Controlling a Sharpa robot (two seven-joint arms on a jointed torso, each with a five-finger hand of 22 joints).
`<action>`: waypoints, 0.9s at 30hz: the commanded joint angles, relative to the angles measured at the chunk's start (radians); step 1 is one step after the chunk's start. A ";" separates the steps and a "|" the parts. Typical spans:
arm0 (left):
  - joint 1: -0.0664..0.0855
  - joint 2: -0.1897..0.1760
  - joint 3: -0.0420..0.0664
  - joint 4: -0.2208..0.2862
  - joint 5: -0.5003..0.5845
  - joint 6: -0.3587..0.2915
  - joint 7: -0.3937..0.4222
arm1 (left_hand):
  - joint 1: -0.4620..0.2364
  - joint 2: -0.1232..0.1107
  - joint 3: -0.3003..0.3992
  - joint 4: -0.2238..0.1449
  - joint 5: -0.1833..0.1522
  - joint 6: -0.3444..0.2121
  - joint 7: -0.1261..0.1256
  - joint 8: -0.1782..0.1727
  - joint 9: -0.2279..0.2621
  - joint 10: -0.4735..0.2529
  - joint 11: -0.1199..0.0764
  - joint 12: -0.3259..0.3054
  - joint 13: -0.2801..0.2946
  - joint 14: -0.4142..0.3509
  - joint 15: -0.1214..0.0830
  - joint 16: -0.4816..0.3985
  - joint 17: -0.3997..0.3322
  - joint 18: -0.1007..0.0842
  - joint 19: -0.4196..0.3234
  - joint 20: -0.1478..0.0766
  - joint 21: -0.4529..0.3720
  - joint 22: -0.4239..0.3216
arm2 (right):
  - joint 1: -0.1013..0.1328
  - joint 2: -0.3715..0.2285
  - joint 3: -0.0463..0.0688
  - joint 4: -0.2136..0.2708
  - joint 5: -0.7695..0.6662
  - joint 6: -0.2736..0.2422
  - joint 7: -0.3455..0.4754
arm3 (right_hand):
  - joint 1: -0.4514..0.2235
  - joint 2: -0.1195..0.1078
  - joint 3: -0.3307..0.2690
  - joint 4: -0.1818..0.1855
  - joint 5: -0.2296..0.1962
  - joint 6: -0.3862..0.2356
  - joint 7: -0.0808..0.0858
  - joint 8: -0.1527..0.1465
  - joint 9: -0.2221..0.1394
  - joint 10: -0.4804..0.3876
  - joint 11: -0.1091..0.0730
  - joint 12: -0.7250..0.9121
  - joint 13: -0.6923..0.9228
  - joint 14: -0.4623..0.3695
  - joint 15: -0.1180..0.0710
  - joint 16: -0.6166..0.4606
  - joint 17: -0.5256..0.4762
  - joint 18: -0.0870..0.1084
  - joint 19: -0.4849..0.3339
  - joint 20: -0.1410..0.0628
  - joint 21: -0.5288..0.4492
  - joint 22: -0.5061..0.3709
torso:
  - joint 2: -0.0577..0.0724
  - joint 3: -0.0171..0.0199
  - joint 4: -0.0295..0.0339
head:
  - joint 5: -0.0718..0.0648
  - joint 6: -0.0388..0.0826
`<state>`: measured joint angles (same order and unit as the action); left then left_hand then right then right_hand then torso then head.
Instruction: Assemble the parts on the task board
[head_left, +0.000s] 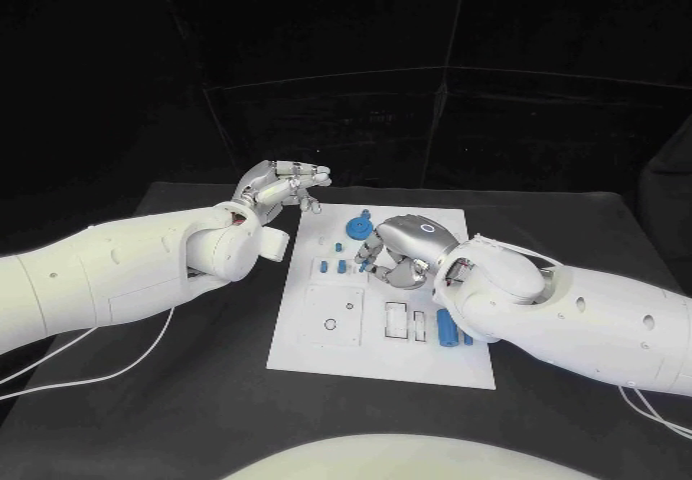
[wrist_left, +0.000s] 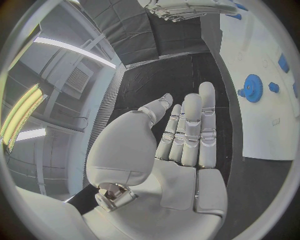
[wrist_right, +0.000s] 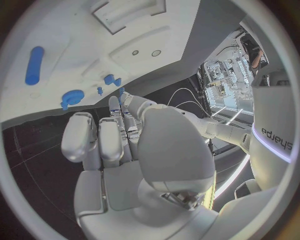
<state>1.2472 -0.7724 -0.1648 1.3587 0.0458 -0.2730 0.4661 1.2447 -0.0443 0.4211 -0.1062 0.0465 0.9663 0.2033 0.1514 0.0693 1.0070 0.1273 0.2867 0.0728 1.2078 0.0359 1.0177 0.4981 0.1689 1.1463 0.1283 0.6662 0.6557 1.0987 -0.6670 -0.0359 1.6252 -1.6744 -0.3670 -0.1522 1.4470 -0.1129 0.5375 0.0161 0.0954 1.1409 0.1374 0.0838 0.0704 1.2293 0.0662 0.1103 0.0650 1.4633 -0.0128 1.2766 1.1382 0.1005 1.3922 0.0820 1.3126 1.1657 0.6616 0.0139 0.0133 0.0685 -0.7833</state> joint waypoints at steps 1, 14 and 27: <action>0.002 0.003 0.001 -0.001 0.005 0.005 0.008 | 0.013 0.000 -0.005 0.001 0.003 -0.008 -0.002 0.005 0.002 -0.007 0.000 0.004 0.001 -0.005 0.001 -0.006 -0.002 0.012 0.000 0.006 -0.005 -0.001 | -0.011 0.024 0.000 -0.020 -0.027 0.040 0.029 | -0.006 0.002 -0.001 -0.006 0.005 0.002 0.004 -0.004 0.000 0.003 0.003 -0.003 0.001 0.043 -0.004 0.004 -0.002 -0.018 0.006 0.002 0.004 -0.001 | -0.001 0.0011 0.0013 | 0.014 -0.008; 0.002 0.009 0.001 -0.004 0.005 0.008 0.007 | 0.011 -0.001 -0.009 0.002 0.003 -0.010 -0.001 0.009 0.002 -0.009 0.001 0.009 0.002 -0.006 0.002 -0.005 -0.003 0.012 0.000 0.006 -0.006 -0.003 | -0.035 0.078 -0.001 -0.055 -0.048 0.123 0.030 | -0.015 -0.002 -0.002 -0.010 0.006 -0.002 0.007 -0.008 -0.001 0.000 0.006 -0.008 0.001 0.042 -0.002 0.002 -0.009 -0.017 0.002 0.004 0.002 -0.005 | -0.001 0.0007 -0.0013 | 0.036 -0.022; 0.002 0.012 0.001 -0.007 0.005 0.011 0.005 | 0.013 -0.005 -0.013 -0.001 0.003 -0.013 -0.002 0.012 0.003 -0.012 0.001 0.014 0.002 -0.007 0.002 -0.004 -0.004 0.013 0.000 0.007 -0.008 -0.004 | -0.038 0.086 -0.003 -0.063 -0.070 0.181 0.012 | -0.023 -0.003 -0.004 -0.011 0.002 -0.002 0.008 -0.009 -0.001 -0.001 0.006 -0.009 0.001 0.042 -0.001 0.006 -0.006 -0.017 0.003 0.005 0.004 -0.002 | -0.001 0.0003 -0.0008 | 0.041 -0.034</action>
<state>1.2476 -0.7617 -0.1648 1.3515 0.0473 -0.2719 0.4657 1.2492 -0.0488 0.4155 -0.1062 0.0465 0.9592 0.2034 0.1627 0.0706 1.0022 0.1251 0.2943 0.0738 1.2078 0.0360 1.0177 0.4955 0.1689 1.1463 0.1283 0.6623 0.6534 1.0593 -0.5818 -0.0390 1.5623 -1.7231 -0.2271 -0.1338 1.4327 -0.1167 0.5345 0.0077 0.0954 1.1405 0.1371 0.0772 0.0690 1.2292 0.0663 0.1063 0.0650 1.4633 -0.0128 1.2765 1.1314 0.1006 1.3921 0.0820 1.3126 1.1627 0.6606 0.0142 0.0130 0.1084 -0.8163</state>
